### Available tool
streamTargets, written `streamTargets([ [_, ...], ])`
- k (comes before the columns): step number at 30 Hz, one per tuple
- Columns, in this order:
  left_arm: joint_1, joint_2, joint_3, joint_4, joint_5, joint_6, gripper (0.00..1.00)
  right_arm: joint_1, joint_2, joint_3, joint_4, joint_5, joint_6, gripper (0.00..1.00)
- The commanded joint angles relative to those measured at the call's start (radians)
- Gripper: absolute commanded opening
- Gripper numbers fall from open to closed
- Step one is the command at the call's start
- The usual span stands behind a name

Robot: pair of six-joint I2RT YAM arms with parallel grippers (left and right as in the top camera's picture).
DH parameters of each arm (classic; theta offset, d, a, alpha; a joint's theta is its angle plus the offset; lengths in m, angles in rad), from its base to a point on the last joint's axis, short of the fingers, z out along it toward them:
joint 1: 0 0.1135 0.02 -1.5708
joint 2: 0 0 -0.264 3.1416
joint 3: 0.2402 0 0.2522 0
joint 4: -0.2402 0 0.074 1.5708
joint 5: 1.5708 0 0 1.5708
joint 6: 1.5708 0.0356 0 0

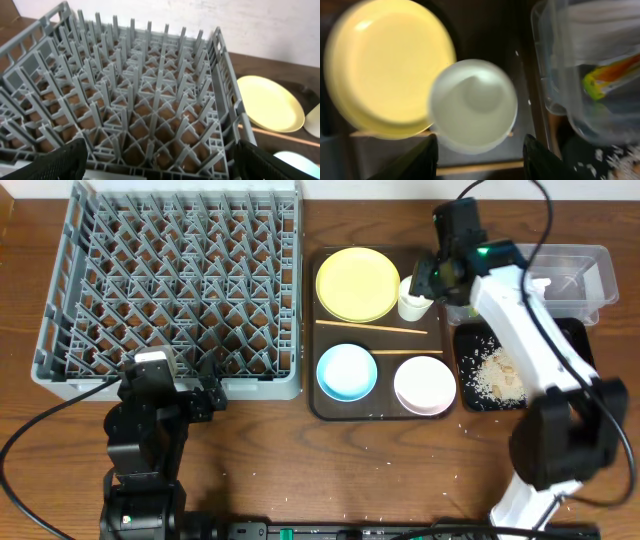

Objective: Sort waste into correct bins and load items into the dishwasher
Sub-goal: 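Grasp white paper cup with right gripper and lift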

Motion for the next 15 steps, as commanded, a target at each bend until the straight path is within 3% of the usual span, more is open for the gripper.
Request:
streamTargets([
  [1, 0.003, -0.002, 0.015, -0.017, 0.01, 0.01, 0.95, -0.014, 0.059, 0.006, 0.017, 0.039, 0.027, 0.47],
  [9, 0.003, -0.002, 0.015, -0.028, 0.01, 0.01, 0.95, -0.023, 0.145, 0.006, 0.045, 0.049, 0.035, 0.3],
  [15, 0.003, -0.002, 0.015, -0.024, 0.01, 0.009, 0.95, -0.023, 0.167, 0.006, 0.048, 0.04, 0.037, 0.01],
])
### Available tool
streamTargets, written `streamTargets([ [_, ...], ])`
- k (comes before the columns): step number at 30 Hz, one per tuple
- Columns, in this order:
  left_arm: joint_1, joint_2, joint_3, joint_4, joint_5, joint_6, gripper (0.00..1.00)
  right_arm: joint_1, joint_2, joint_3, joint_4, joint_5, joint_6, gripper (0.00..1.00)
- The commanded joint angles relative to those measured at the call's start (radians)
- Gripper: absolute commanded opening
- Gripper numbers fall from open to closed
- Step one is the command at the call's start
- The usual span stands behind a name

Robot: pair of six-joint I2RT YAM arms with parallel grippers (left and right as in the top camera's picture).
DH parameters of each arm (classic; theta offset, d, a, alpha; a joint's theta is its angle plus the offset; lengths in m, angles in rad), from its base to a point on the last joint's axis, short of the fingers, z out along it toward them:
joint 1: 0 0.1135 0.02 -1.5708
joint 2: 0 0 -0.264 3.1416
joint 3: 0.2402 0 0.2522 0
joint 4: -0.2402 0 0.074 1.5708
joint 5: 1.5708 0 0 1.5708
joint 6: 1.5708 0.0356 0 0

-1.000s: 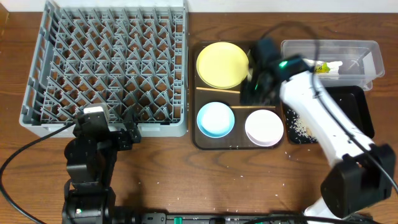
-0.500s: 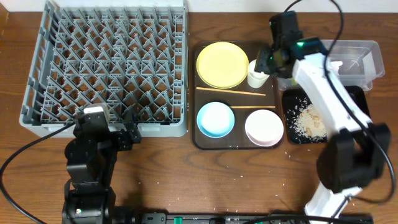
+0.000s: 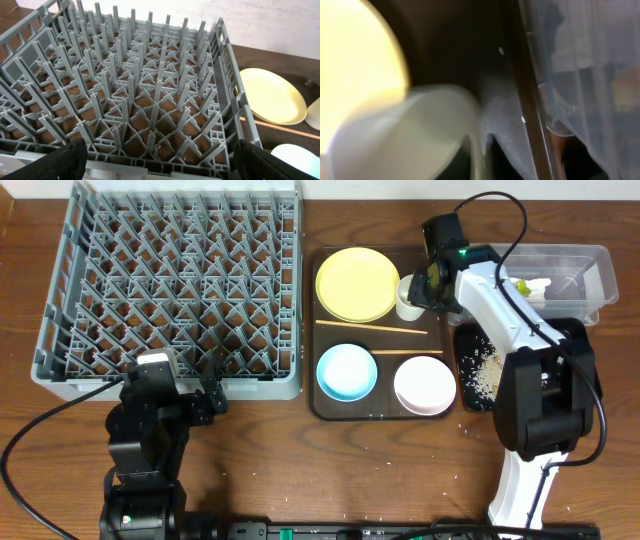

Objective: Sort waste into correct bins and load items into the dishwasher
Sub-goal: 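Grasp white paper cup with right gripper and lift, then hand white cup from right gripper to left gripper over rack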

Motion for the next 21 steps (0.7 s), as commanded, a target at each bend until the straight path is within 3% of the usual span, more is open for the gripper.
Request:
streamTargets([
  [1, 0.003, -0.002, 0.017, 0.003, 0.01, 0.009, 0.95, -0.007, 0.021, 0.008, 0.0, -0.003, 0.012, 0.01],
  [5, 0.003, 0.025, 0.052, -0.006, 0.019, -0.068, 0.95, -0.012, -0.012, 0.063, -0.044, -0.071, -0.018, 0.01],
  [8, 0.003, 0.093, 0.11, -0.035, 0.116, -0.137, 0.95, -0.032, -0.059, 0.153, -0.128, -0.166, -0.055, 0.01],
  [13, 0.003, 0.274, 0.192, -0.021, 0.456, -0.335, 0.95, -0.091, -0.158, 0.249, -0.183, -0.372, -0.091, 0.01],
  [17, 0.003, 0.438, 0.199, 0.092, 0.786, -0.449, 0.95, -0.124, -0.18, 0.248, -0.14, -0.575, -0.099, 0.01],
  [21, 0.003, 0.57, 0.198, 0.2, 0.927, -0.642, 0.95, -0.123, -0.154, 0.198, -0.066, -0.79, -0.132, 0.01],
])
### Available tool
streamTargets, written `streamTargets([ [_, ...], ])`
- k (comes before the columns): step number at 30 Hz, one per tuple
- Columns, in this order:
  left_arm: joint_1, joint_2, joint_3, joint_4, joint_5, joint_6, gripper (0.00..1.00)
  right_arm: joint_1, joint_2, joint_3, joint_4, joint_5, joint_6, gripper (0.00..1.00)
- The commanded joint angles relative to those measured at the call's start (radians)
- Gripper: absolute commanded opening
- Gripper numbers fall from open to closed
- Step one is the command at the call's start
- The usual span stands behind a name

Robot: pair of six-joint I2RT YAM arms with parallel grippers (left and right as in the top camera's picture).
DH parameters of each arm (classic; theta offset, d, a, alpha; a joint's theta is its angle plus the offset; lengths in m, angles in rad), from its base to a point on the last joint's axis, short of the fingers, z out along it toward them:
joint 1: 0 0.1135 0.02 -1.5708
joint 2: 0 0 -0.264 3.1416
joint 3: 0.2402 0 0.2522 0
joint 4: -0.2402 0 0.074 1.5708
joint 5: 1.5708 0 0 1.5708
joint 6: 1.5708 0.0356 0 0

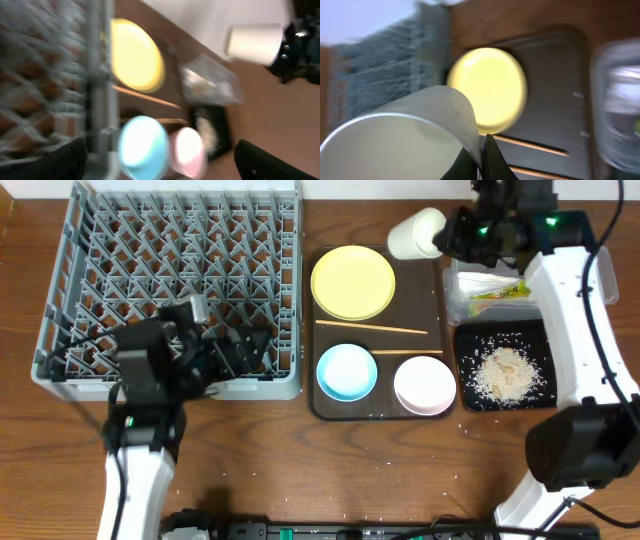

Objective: Sort waste into correct bins and load items into the dishwasher
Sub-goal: 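Hand white cup from right gripper to left gripper over rack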

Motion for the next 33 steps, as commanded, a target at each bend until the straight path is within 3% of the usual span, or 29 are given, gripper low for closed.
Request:
streamTargets([
  [1, 0.003, 0.084, 0.015, 0.033, 0.229, -0.275, 0.95, 0.012, 0.049, -0.065, 0.063, -0.336, -0.063, 0.01],
  [4, 0.003, 0.145, 0.015, 0.03, 0.288, -0.457, 0.95, 0.017, 0.078, -0.12, 0.171, -0.525, -0.069, 0.01],
  [8, 0.003, 0.202, 0.015, 0.109, 0.363, -0.471, 0.95, 0.033, 0.118, -0.192, 0.29, -0.7, -0.07, 0.01],
  [12, 0.003, 0.266, 0.015, 0.355, 0.56, -0.451, 0.95, 0.08, 0.147, -0.251, 0.407, -0.855, -0.07, 0.01],
  [15, 0.003, 0.312, 0.015, 0.466, 0.656, -0.455, 0.95, 0.123, 0.151, -0.264, 0.438, -0.871, -0.072, 0.01],
  [33, 0.003, 0.407, 0.015, 0.467, 0.658, -0.454, 0.95, 0.346, 0.155, -0.272, 0.42, -0.817, -0.082, 0.01],
])
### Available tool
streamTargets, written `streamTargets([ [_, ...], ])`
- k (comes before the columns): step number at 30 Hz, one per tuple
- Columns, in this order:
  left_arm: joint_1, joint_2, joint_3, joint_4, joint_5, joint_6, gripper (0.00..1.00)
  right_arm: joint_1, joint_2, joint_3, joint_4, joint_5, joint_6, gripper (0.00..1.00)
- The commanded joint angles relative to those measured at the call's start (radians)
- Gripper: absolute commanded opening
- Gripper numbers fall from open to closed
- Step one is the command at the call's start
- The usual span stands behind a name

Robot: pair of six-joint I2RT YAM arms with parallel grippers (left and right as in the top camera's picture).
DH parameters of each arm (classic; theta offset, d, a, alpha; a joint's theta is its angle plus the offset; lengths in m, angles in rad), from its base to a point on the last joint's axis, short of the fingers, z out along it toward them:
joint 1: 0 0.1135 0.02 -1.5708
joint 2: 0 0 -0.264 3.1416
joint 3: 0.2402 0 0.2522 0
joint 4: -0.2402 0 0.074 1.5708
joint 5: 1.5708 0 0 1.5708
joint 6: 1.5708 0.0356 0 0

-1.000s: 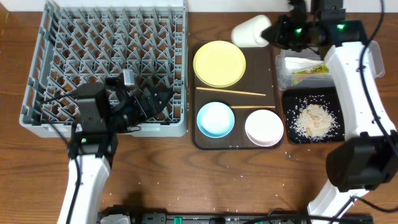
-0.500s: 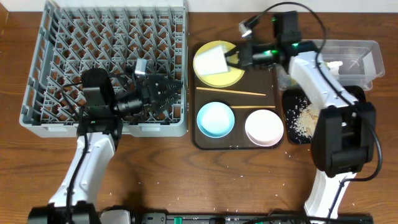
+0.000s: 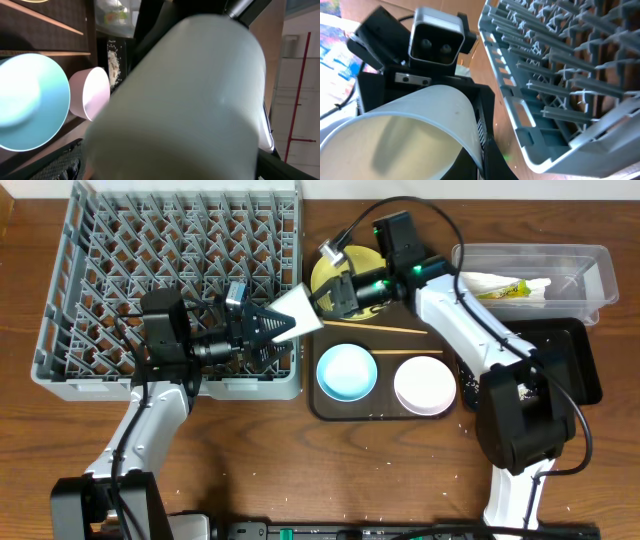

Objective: Sort waste into correct bins and load items into the dishwasher
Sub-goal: 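Hand white cup from right gripper to left gripper over rack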

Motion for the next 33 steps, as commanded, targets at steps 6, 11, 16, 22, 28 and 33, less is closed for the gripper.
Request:
streamTargets([
  [6, 0.003, -0.001, 0.012, 0.032, 0.021, -0.002, 0.94, 0.033, -0.003, -0.03, -0.021, -0.014, -0.018, 0.01],
  [11, 0.003, -0.001, 0.012, 0.032, 0.02, -0.002, 0.89, 0.039, -0.003, -0.065, -0.026, 0.003, -0.017, 0.01],
  [16, 0.003, -0.001, 0.012, 0.031, 0.005, -0.002, 0.75, 0.04, -0.003, -0.086, -0.026, 0.024, -0.009, 0.01],
  [22, 0.003, -0.001, 0.012, 0.032, -0.045, -0.027, 0.7, 0.054, -0.003, -0.086, -0.026, 0.028, -0.002, 0.01],
  [28, 0.003, -0.001, 0.012, 0.032, -0.071, -0.033, 0.81, 0.071, -0.003, -0.086, -0.026, 0.035, -0.002, 0.01],
  [33, 0.003, -0.001, 0.012, 0.032, -0.082, -0.036, 0.84, 0.071, -0.003, -0.086, -0.026, 0.036, 0.009, 0.01],
])
